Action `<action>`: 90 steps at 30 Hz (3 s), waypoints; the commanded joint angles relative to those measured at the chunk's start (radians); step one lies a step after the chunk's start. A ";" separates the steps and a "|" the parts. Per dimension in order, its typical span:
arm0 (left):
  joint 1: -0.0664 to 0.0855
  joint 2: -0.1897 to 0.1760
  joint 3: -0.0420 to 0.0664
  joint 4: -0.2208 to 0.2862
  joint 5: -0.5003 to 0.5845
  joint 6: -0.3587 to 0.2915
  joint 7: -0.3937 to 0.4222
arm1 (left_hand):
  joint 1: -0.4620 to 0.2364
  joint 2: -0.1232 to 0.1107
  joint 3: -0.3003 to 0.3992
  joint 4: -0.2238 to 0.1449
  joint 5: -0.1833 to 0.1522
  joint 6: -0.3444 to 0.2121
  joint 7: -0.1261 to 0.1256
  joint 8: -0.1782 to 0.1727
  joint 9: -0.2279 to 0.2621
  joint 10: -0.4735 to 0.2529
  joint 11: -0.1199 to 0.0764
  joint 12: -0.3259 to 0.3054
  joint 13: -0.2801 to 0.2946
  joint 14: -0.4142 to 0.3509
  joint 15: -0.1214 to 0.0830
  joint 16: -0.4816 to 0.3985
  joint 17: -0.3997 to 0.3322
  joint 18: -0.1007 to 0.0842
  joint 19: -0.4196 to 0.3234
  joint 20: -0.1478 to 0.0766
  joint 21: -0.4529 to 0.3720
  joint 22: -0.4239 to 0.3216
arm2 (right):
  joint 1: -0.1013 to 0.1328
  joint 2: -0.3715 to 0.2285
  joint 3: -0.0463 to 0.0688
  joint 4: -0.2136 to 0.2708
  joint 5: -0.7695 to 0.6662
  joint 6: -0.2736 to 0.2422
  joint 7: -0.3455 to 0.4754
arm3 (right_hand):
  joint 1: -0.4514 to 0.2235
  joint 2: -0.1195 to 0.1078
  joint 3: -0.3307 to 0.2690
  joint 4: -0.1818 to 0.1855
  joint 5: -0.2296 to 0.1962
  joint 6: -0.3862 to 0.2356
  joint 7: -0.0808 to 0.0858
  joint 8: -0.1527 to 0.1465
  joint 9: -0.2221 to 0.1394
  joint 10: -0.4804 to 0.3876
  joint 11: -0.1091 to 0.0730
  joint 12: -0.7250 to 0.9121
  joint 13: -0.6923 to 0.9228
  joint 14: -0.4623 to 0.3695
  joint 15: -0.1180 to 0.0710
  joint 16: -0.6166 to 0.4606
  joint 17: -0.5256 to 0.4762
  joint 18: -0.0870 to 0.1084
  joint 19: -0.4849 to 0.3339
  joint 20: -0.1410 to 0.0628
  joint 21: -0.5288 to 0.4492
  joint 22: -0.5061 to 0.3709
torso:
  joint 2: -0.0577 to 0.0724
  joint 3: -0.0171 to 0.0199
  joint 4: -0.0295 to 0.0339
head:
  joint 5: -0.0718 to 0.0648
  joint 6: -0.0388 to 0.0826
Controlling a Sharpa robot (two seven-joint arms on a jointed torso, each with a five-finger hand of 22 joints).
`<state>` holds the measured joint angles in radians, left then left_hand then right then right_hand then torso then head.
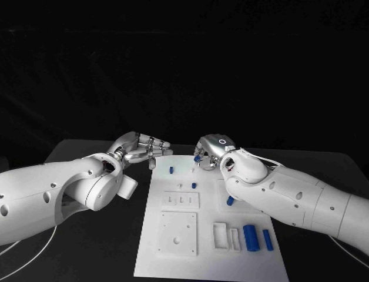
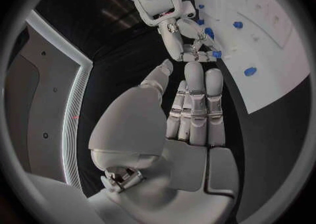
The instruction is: Assemble the parts on the task board
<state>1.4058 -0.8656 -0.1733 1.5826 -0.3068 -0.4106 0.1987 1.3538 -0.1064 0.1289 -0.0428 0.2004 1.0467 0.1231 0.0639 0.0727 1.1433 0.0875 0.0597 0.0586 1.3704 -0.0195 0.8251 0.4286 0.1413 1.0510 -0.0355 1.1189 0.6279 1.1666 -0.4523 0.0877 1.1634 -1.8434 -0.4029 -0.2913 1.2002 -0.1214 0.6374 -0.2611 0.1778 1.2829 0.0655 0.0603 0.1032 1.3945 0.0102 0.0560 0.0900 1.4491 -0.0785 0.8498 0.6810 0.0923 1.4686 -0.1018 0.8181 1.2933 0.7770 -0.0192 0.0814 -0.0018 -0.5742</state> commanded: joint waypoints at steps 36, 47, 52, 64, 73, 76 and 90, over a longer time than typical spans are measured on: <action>0.003 0.009 0.001 -0.005 0.009 0.020 0.003 | 0.007 0.009 -0.002 0.007 -0.007 -0.005 -0.001 0.000 0.001 -0.005 0.000 0.001 0.002 0.004 0.003 0.006 -0.003 0.012 -0.003 0.003 0.005 -0.003 | -0.001 0.031 -0.007 -0.045 -0.020 0.033 0.009 | 0.009 0.009 -0.017 0.005 0.011 -0.004 0.003 0.003 0.046 0.009 -0.010 0.004 0.068 -0.003 -0.002 -0.009 0.003 0.010 0.041 -0.002 -0.035 0.030 | 0.008 -0.0052 0.0037 | 0.010 -0.003; 0.004 0.014 0.001 -0.007 0.009 0.023 0.001 | 0.008 0.009 -0.003 0.007 -0.007 -0.006 0.000 -0.001 0.001 -0.006 0.000 0.001 0.002 0.003 0.004 0.006 -0.004 0.012 -0.004 0.003 0.006 -0.005 | -0.001 0.046 -0.009 -0.071 -0.009 0.033 0.017 | 0.011 0.015 -0.030 0.020 -0.003 -0.030 0.011 0.003 0.014 -0.018 0.000 0.004 0.031 -0.005 0.009 -0.012 0.006 0.010 0.040 0.009 -0.051 0.047 | 0.009 -0.0056 0.0041 | 0.013 -0.002; 0.004 0.014 0.001 -0.007 0.009 0.024 0.000 | 0.008 0.009 -0.003 0.008 -0.006 -0.008 0.001 -0.001 0.001 -0.008 0.001 0.001 0.002 0.003 0.004 0.006 -0.005 0.012 -0.004 0.003 0.006 -0.005 | -0.001 0.051 -0.009 -0.076 0.000 0.038 0.024 | 0.014 0.018 -0.033 0.024 -0.031 -0.053 0.018 0.003 -0.006 -0.041 0.009 0.004 0.008 -0.007 0.015 -0.015 0.004 0.009 0.039 0.015 -0.063 0.049 | 0.009 -0.0053 0.0024 | 0.017 -0.004; 0.004 0.016 0.001 -0.010 0.009 0.026 -0.002 | 0.008 0.009 -0.004 0.008 -0.007 -0.011 0.001 -0.001 0.000 -0.010 0.002 0.000 0.002 0.003 0.004 0.006 -0.005 0.012 -0.004 0.004 0.006 -0.006 | -0.001 0.051 -0.012 -0.080 0.028 0.046 0.039 | -0.013 -0.026 -0.116 0.049 -0.028 -0.169 0.027 0.003 -0.037 -0.141 0.038 0.003 -0.024 -0.021 0.032 -0.033 -0.015 0.034 0.034 0.033 -0.174 0.018 | 0.008 -0.0054 0.0029 | 0.021 -0.007; 0.005 0.016 0.001 -0.012 0.011 0.031 -0.006 | 0.005 0.011 -0.004 0.012 -0.006 -0.011 0.002 -0.001 0.000 -0.011 0.002 0.000 0.002 0.003 0.005 0.006 -0.005 0.012 -0.004 0.004 0.006 -0.006 | -0.001 0.037 -0.013 -0.060 0.041 0.024 0.042 | 0.000 -0.036 -0.194 0.062 -0.033 -0.199 0.020 0.002 -0.038 -0.182 0.051 0.003 -0.024 -0.023 0.039 -0.044 -0.040 0.045 0.040 0.040 -0.263 -0.019 | 0.009 -0.0057 0.0012 | 0.020 -0.011; 0.006 0.015 0.001 -0.012 0.012 0.034 -0.006 | 0.005 0.011 -0.004 0.012 -0.006 -0.011 0.002 -0.001 0.000 -0.011 0.002 0.000 0.002 0.003 0.005 0.006 -0.005 0.012 -0.004 0.004 0.006 -0.006 | -0.001 0.016 -0.013 -0.033 0.047 0.018 0.041 | -0.002 -0.040 -0.197 0.061 -0.026 -0.199 0.021 0.002 -0.037 -0.182 0.051 0.003 -0.024 -0.024 0.039 -0.045 -0.044 0.047 0.041 0.040 -0.271 -0.022 | 0.008 -0.0055 -0.0020 | 0.027 -0.009; 0.015 0.008 0.001 -0.031 0.024 0.042 0.006 | 0.007 0.012 -0.002 0.013 -0.001 -0.011 0.002 0.000 0.001 -0.008 0.002 0.001 0.002 0.004 0.005 0.007 -0.006 0.013 -0.004 0.004 0.007 -0.007 | 0.001 -0.147 0.062 0.130 0.140 0.020 0.041 | 0.008 -0.045 -0.197 0.067 0.001 -0.179 0.041 0.003 -0.036 -0.073 0.026 0.013 -0.014 -0.025 0.025 -0.038 -0.053 0.045 0.044 0.031 -0.279 -0.017 | -0.005 0.0061 -0.0320 | 0.040 -0.004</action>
<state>1.4178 -0.8580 -0.1735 1.5524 -0.2962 -0.3876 0.1907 1.3578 -0.1024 0.1262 -0.0347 0.1966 1.0360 0.1266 0.0639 0.0727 1.1361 0.0877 0.0597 0.0591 1.3703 -0.0195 0.8249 0.4237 0.1436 1.0509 -0.0355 1.1228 0.6220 1.1686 -0.5908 0.1482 1.2833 -1.7504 -0.3808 -0.2597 1.2047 -0.1623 0.4417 -0.1943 0.1743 1.1009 0.1014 0.0638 0.0667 1.3034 0.0383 0.0663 0.0730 1.4235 -0.0478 0.8049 0.6269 0.1295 1.4672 -0.0672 0.5324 1.2730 0.7763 -0.0174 0.0593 0.0374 -0.5810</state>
